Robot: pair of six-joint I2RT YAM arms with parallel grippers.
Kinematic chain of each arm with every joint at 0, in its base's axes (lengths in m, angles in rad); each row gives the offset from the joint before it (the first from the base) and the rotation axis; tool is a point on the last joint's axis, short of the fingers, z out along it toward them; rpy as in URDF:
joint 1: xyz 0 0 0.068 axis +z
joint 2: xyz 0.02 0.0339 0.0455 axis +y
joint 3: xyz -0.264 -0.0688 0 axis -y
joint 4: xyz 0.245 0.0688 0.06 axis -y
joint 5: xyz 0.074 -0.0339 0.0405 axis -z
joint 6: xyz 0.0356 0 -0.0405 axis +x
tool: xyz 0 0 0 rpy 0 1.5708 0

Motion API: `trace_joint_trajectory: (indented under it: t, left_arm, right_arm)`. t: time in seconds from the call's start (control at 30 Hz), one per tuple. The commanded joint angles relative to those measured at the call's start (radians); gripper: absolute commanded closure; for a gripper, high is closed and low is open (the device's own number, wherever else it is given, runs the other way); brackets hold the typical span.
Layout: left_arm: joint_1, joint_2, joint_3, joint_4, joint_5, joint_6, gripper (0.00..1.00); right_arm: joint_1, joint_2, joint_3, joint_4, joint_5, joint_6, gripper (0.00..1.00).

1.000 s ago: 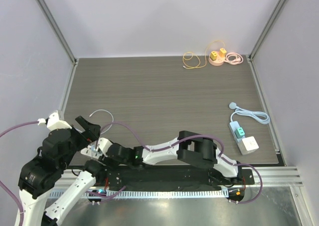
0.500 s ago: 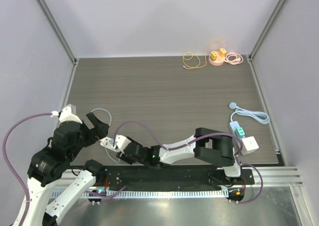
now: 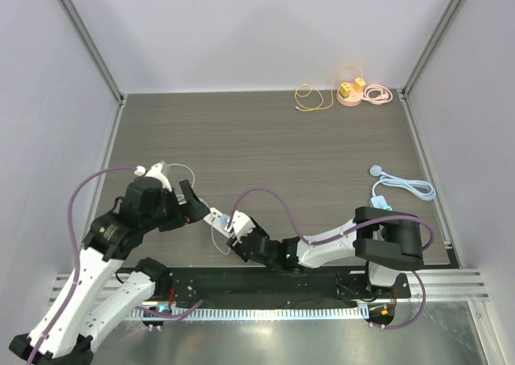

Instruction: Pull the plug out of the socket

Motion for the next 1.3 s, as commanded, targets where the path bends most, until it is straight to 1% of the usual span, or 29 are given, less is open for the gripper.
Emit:
trace_joint_trajectory:
  t: [0.0,0.07,0.13,0.17,0.23,0.27,0.33,0.37,0.4,0.47,0.53,0.67,0.77,0.8,0.87,0.9,1.03,1.1,1.13,1.17,1.2,1.23,1.27]
  left_arm:
    - [0.002,0.049,-0.026,0.124,0.163,0.011,0.12]
    - [0.002,0.066,-0.043,0.143,0.203,0.01,0.13]
    - [0.002,0.084,-0.053,0.175,0.223,0.005,0.16]
    - [0.002,0.092,-0.067,0.186,0.236,0.003,0.16]
    - [0.002,0.101,-0.078,0.207,0.249,-0.01,0.17]
    - [0.002,0.106,-0.084,0.21,0.253,-0.015,0.18]
    - [0.002,0.121,-0.087,0.21,0.26,-0.023,0.19]
    - [0.002,0.123,-0.089,0.21,0.26,-0.029,0.2]
    - [0.002,0.123,-0.09,0.207,0.257,-0.032,0.2]
    - [0.002,0.118,-0.092,0.206,0.249,-0.04,0.2]
    - [0.002,0.109,-0.096,0.204,0.243,-0.047,0.2]
    - [-0.003,0.112,-0.115,0.207,0.246,-0.075,0.23]
    - [-0.032,0.129,-0.121,0.209,0.217,-0.093,0.24]
    - [-0.058,0.135,-0.119,0.209,0.201,-0.107,0.24]
    - [-0.09,0.162,-0.112,0.214,0.152,-0.122,0.24]
    - [-0.128,0.176,-0.106,0.221,0.137,-0.132,0.25]
    - [-0.215,0.253,-0.057,0.208,0.05,-0.15,0.27]
    - [-0.227,0.255,-0.034,0.192,-0.005,-0.152,0.33]
    - [-0.229,0.238,-0.033,0.186,-0.015,-0.156,0.35]
    - [-0.227,0.218,-0.038,0.184,-0.055,-0.162,0.4]
    - [-0.229,0.198,-0.053,0.186,-0.079,-0.168,0.42]
    - [-0.227,0.152,-0.07,0.187,-0.116,-0.178,0.44]
    - [-0.227,0.138,-0.084,0.195,-0.128,-0.196,0.46]
  right_arm:
    - [-0.01,-0.042,-0.071,-0.047,0.13,0.072,0.99]
    - [-0.012,-0.055,-0.093,-0.047,0.136,0.09,0.98]
    - [-0.012,-0.067,-0.096,-0.05,0.133,0.094,0.93]
    - [-0.012,-0.069,-0.095,-0.054,0.136,0.098,0.85]
    - [-0.012,-0.067,-0.084,-0.065,0.142,0.104,0.73]
    - [-0.012,-0.063,-0.07,-0.083,0.147,0.109,0.59]
    - [-0.012,-0.062,-0.044,-0.105,0.148,0.11,0.48]
    - [-0.012,-0.066,-0.039,-0.122,0.148,0.11,0.36]
    - [-0.012,-0.073,-0.038,-0.126,0.153,0.12,0.19]
    - [-0.012,-0.116,-0.045,-0.129,0.159,0.126,0.01]
    - [-0.012,-0.15,-0.053,-0.132,0.15,0.124,0.0]
    - [-0.012,-0.287,-0.062,-0.209,0.132,0.127,0.0]
    - [-0.012,-0.377,-0.09,-0.258,0.118,0.146,0.0]
    - [-0.013,-0.442,-0.101,-0.269,0.118,0.153,0.0]
    - [-0.012,-0.509,-0.131,-0.31,0.119,0.184,0.0]
    - [-0.013,-0.568,-0.141,-0.327,0.125,0.193,0.0]
    - [-0.03,-0.697,-0.159,-0.431,0.144,0.284,0.0]
    - [-0.05,-0.73,-0.148,-0.49,0.119,0.345,0.0]
    - [-0.072,-0.746,-0.133,-0.507,0.08,0.363,0.01]
    - [-0.082,-0.751,-0.125,-0.522,0.055,0.379,0.02]
    - [-0.093,-0.751,-0.116,-0.525,0.026,0.397,0.02]
    - [-0.111,-0.748,-0.09,-0.527,-0.043,0.402,0.02]
    - [-0.116,-0.724,-0.069,-0.539,-0.063,0.405,0.03]
